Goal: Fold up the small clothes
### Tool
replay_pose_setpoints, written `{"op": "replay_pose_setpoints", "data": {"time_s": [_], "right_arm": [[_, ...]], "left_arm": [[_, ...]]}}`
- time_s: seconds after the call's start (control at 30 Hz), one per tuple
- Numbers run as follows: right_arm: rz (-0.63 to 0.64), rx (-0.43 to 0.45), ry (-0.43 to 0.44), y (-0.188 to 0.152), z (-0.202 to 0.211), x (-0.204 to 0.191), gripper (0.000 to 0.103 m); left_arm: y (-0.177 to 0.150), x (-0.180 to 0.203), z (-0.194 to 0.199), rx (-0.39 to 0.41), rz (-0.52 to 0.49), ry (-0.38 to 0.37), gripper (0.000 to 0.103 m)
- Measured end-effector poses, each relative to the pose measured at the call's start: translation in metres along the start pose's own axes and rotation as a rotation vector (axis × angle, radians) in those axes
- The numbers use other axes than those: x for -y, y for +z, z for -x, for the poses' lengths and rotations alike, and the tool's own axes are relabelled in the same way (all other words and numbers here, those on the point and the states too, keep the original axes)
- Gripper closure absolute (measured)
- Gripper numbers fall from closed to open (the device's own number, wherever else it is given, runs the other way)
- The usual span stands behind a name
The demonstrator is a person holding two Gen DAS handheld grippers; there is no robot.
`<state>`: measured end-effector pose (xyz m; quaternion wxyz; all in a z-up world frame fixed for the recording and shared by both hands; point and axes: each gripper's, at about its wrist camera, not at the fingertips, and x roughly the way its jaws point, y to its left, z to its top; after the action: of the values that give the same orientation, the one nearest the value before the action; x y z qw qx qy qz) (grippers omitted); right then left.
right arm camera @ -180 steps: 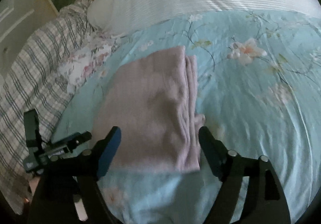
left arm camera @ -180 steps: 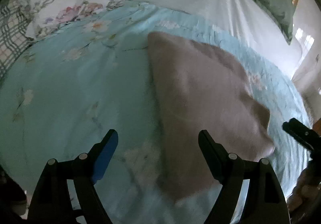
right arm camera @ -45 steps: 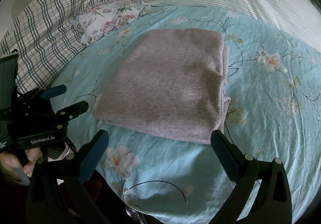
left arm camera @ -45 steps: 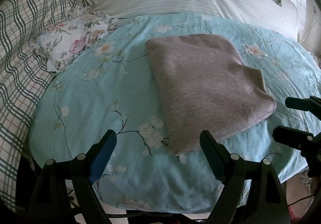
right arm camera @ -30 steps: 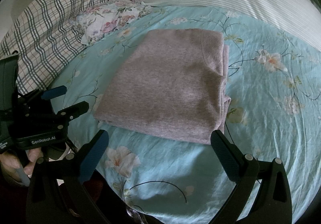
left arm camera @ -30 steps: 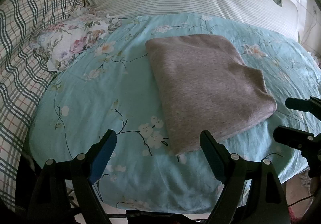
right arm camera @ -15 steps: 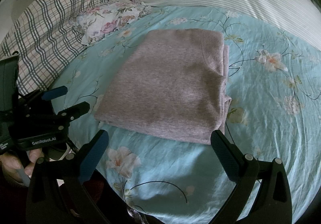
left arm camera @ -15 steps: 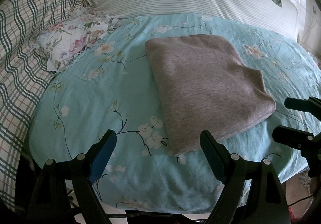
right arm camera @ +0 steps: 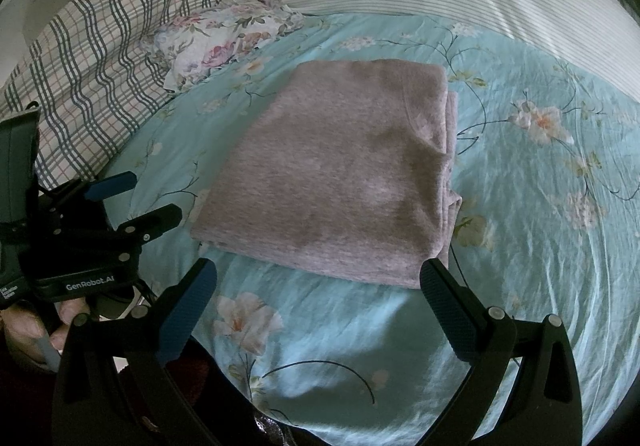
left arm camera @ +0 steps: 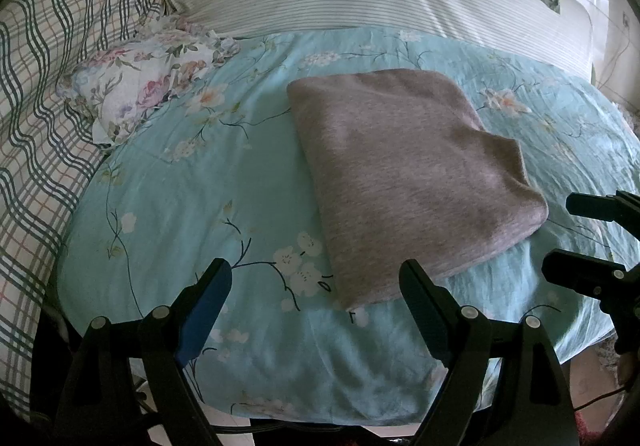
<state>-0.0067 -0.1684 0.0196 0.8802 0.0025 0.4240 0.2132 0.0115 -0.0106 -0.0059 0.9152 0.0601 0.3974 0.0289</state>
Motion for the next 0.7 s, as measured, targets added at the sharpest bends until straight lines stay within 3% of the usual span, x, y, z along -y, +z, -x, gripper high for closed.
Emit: {"op": "replay_pose_setpoints", "data": {"time_s": [0.7], "right_arm": [[-0.004,0.007,-0.005,0.0098,0.0039,-0.0022,0.001]], "left_arm": [[0.0073,0.0025,-0.002,-0.002,-0.002,-0.008,0.016]]}}
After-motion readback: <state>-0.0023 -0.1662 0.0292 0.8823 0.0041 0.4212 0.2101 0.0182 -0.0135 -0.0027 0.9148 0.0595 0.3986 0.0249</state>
